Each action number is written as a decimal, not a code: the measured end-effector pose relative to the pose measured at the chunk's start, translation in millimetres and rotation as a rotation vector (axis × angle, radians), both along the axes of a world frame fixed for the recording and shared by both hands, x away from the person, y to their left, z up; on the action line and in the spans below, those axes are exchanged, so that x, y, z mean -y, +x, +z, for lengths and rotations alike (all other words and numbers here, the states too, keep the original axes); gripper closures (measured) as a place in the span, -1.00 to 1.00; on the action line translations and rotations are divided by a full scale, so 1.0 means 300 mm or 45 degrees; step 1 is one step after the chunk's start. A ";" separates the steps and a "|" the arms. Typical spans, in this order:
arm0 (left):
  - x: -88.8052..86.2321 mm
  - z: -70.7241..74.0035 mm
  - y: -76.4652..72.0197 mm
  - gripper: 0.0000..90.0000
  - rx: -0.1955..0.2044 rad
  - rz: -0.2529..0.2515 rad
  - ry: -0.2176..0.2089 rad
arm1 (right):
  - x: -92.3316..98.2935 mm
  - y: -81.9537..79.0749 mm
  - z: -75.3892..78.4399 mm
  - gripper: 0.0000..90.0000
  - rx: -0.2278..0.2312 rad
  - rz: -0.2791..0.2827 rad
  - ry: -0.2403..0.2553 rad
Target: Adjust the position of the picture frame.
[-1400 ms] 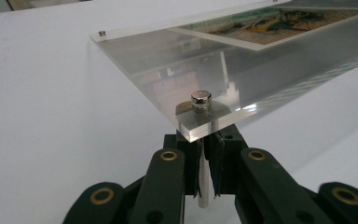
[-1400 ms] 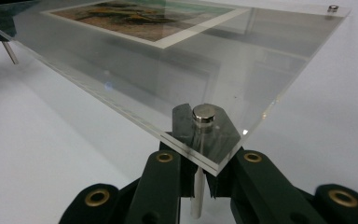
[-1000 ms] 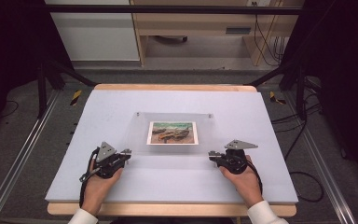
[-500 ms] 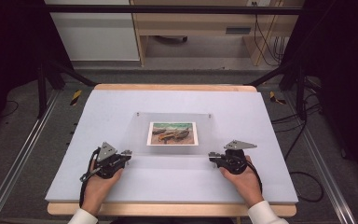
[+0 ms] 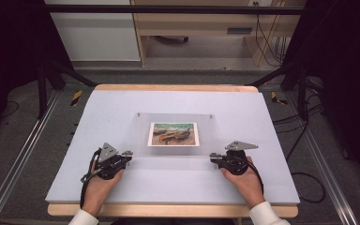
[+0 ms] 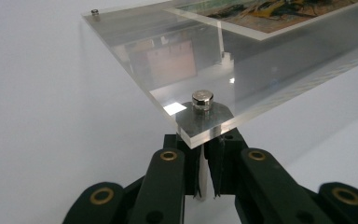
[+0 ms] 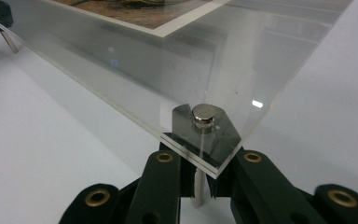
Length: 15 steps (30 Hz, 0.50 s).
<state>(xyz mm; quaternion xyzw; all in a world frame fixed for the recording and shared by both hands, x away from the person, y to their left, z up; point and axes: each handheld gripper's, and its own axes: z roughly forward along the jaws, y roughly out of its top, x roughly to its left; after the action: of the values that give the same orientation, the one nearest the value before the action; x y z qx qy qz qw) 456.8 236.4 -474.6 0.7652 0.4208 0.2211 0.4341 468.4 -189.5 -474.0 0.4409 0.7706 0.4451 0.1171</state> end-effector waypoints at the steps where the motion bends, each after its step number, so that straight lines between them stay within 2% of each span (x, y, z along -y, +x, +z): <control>1: 0.000 0.000 0.000 0.84 0.000 -0.001 0.000 | 0.000 0.000 0.000 0.86 0.000 0.000 0.000; 12: 0.001 0.000 0.000 0.82 -0.002 -0.003 0.000 | 0.001 0.000 0.000 0.85 0.000 0.002 0.001; 15: 0.003 0.000 0.000 0.73 -0.002 -0.004 0.007 | 0.004 -0.002 0.000 0.74 -0.004 0.012 0.011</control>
<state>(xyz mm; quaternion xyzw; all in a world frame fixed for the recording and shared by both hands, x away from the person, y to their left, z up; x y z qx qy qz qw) 456.8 235.4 -474.5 0.7671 0.4195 0.2210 0.4321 467.9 -190.6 -474.1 0.4385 0.7708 0.4484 0.1118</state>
